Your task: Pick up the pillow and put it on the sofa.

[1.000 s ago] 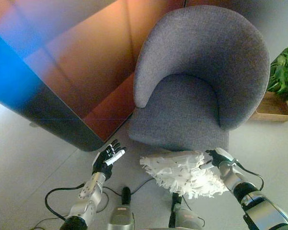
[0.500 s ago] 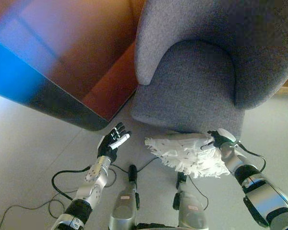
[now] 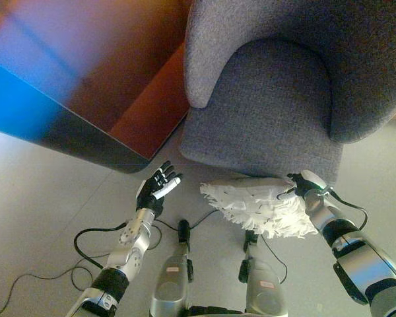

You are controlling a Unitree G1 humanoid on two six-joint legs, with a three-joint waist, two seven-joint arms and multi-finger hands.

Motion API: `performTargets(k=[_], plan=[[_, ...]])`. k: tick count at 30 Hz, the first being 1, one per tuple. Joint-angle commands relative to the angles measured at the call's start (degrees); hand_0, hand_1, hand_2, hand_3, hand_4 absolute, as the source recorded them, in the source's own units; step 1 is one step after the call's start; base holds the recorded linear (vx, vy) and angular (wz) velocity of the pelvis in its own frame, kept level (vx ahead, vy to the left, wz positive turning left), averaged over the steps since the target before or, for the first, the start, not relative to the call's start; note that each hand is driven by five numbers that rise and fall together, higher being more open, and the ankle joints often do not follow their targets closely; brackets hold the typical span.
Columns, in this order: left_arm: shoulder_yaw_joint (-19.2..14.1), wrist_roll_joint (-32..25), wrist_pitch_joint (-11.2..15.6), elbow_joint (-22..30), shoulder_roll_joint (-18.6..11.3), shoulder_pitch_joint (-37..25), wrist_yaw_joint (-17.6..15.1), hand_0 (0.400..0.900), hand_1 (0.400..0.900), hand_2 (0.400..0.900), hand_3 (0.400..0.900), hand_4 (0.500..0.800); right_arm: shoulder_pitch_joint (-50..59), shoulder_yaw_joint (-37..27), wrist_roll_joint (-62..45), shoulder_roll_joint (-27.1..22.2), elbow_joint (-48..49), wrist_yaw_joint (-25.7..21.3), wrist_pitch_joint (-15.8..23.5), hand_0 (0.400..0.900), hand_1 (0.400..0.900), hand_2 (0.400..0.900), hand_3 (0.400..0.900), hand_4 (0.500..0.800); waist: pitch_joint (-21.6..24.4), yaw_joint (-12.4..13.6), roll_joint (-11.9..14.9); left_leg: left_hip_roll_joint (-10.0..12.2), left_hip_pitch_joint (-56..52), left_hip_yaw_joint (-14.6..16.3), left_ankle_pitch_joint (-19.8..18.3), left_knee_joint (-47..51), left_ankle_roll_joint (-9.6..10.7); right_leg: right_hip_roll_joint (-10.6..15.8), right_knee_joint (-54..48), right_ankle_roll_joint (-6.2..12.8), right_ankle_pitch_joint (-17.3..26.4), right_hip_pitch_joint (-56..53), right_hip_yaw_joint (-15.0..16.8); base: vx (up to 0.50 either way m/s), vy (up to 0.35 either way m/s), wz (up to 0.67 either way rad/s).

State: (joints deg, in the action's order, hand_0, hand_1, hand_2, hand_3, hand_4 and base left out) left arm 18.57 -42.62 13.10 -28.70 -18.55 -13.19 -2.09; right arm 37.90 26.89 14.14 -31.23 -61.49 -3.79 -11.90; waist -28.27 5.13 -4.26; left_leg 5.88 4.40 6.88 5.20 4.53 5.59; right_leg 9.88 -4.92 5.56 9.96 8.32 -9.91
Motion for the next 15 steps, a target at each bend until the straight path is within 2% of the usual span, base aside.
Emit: performTargets(k=[1, 10, 15], plan=[[1.2, -0.1, 6.1, 6.7, -2.2, -3.0, -0.3, 0.900, 0.900, 0.900, 0.900, 0.800, 7.9, 4.5, 0.1, -4.8, -2.1, 0.3, 0.1, 0.900, 0.900, 0.900, 0.900, 0.800, -1.0, 1.3, 1.8, -0.6, 3.3, -4.5, -1.8, -4.7, 0.2, 5.9, 4.4, 5.99, 0.3, 1.9, 0.6, 0.00, 0.000, 0.00], [1.8, 0.5, 6.3, 7.1, -1.7, -4.8, -1.4, 0.900, 0.900, 0.900, 0.900, 0.800, 10.7, 5.8, -0.2, -4.4, -4.7, 3.9, -1.3, 0.900, 0.900, 0.900, 0.900, 0.800, -1.5, 1.6, 1.3, -0.6, 4.7, -4.5, -1.2, -4.3, 0.2, 6.0, 4.8, 5.88, 0.6, 3.8, 0.3, 0.00, 0.000, 0.00], [1.4, 0.5, 6.5, 6.7, -1.6, -5.0, -0.8, 0.900, 0.900, 0.900, 0.900, 0.800, 11.3, 6.1, 0.6, -4.4, -4.7, 5.4, -1.8, 0.900, 0.900, 0.900, 0.900, 0.800, -1.5, 1.5, 1.3, -0.9, 5.5, -4.5, -1.1, -4.2, 0.2, 5.9, 4.9, 5.80, 0.7, 4.7, 0.3, 0.00, 0.000, 0.00]])
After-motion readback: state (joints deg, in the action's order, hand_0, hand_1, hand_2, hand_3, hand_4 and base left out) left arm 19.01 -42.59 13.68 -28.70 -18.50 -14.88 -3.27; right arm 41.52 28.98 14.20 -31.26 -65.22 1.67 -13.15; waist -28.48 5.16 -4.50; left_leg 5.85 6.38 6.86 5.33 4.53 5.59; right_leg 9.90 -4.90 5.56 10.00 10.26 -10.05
